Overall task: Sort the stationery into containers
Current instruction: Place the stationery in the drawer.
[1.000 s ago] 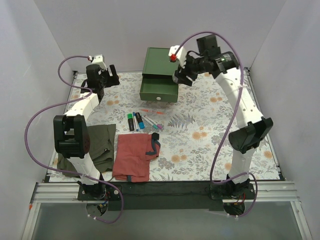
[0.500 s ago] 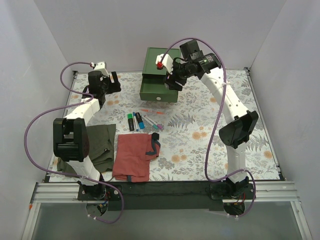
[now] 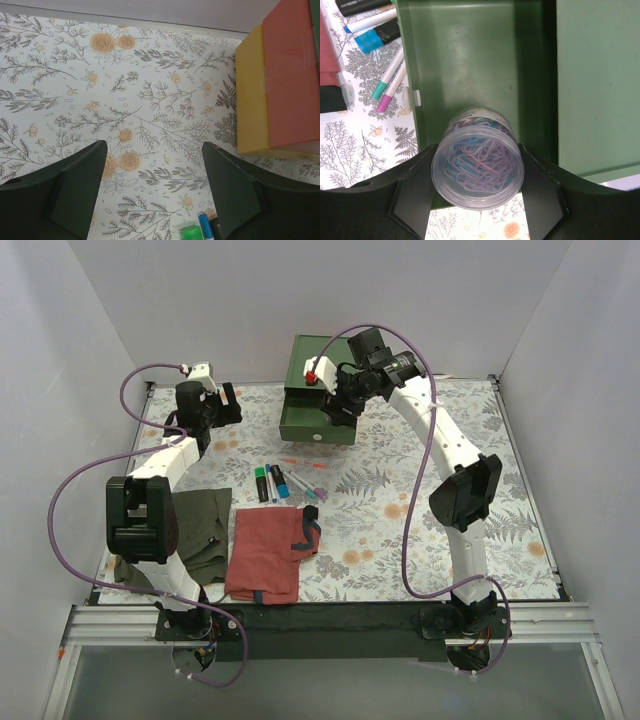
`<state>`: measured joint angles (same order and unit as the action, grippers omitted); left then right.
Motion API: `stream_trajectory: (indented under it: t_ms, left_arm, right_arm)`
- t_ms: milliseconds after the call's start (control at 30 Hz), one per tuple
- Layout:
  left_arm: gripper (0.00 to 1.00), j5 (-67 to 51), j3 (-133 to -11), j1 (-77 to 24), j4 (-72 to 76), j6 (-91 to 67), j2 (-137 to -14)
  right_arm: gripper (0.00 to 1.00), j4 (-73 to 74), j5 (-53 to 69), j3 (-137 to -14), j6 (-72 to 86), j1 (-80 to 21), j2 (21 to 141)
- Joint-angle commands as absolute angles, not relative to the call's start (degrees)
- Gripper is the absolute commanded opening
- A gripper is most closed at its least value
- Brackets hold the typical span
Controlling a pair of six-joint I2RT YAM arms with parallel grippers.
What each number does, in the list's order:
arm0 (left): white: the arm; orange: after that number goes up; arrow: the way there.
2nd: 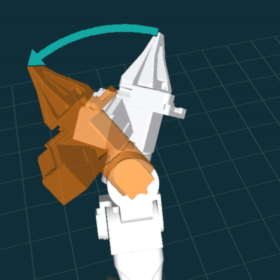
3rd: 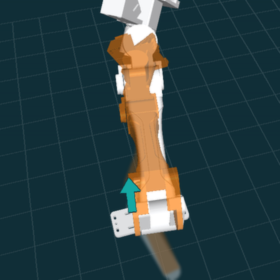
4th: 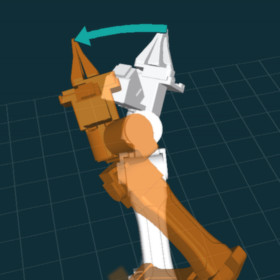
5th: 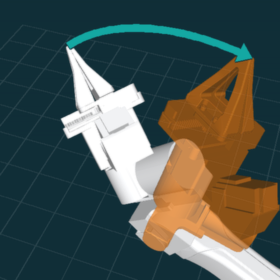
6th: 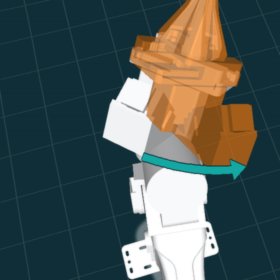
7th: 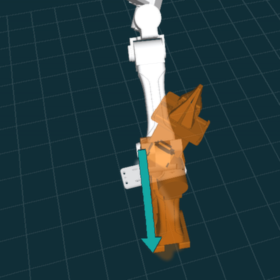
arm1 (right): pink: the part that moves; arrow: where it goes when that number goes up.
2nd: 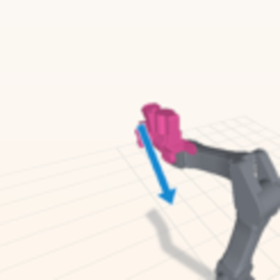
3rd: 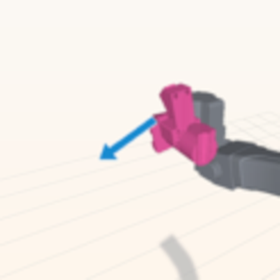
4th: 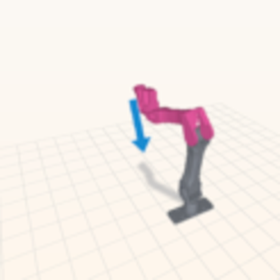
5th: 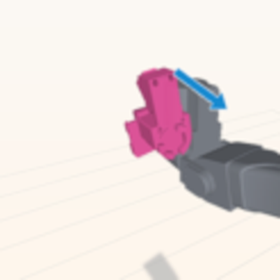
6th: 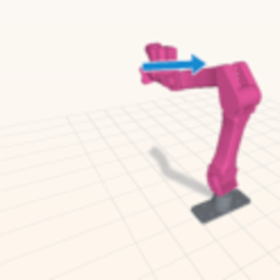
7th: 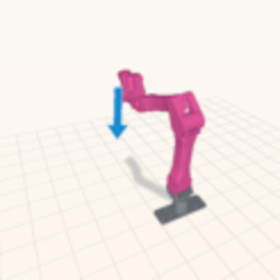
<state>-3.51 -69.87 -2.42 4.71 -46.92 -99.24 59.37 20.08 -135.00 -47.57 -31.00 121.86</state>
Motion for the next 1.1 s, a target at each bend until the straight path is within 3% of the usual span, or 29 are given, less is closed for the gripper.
stream_trajectory:
  t_ms: [0,100,167,567,633,667,700,1067]
  left_arm:
    - [0.77,-4.0,-71.1,-2.6,4.7,-46.5,-96.4]
    - [0.77,-4.2,-71.3,-2.6,4.7,-46.7,-96.8]
    - [0.77,-4.6,-71.5,-2.6,4.7,-46.8,-97.0]
    - [0.78,-5.4,-72.9,-2.5,4.7,-46.8,-98.0]
    - [0.78,-5.5,-72.8,-2.6,4.7,-46.9,-97.9]
    - [0.78,-5.5,-72.6,-2.7,4.7,-46.9,-97.8]
    - [0.78,-5.4,-72.5,-2.7,4.7,-46.8,-97.7]
    - [0.78,-5.8,-72.3,-2.7,4.6,-47.3,-97.3]
  right_arm:
    - [0.27,56.1,19.2,-135.7,-47.1,-31.3,121.3]
    - [0.36,55.1,18.8,-135.4,-46.7,-31.3,121.2]
    - [0.48,54.3,18.6,-135.4,-46.1,-31.2,121.1]
    - [0.68,52.1,18.6,-132.7,-43.8,-31.1,119.8]
    - [0.74,51.9,18.6,-132.6,-43.2,-31.2,119.8]
    - [0.93,51.9,18.5,-132.5,-42.9,-31.2,119.6]
    - [0.97,51.9,18.5,-132.6,-42.5,-31.2,119.6]
    - [0.97,49.1,16.7,-134.1,-38.9,-30.8,116.1]
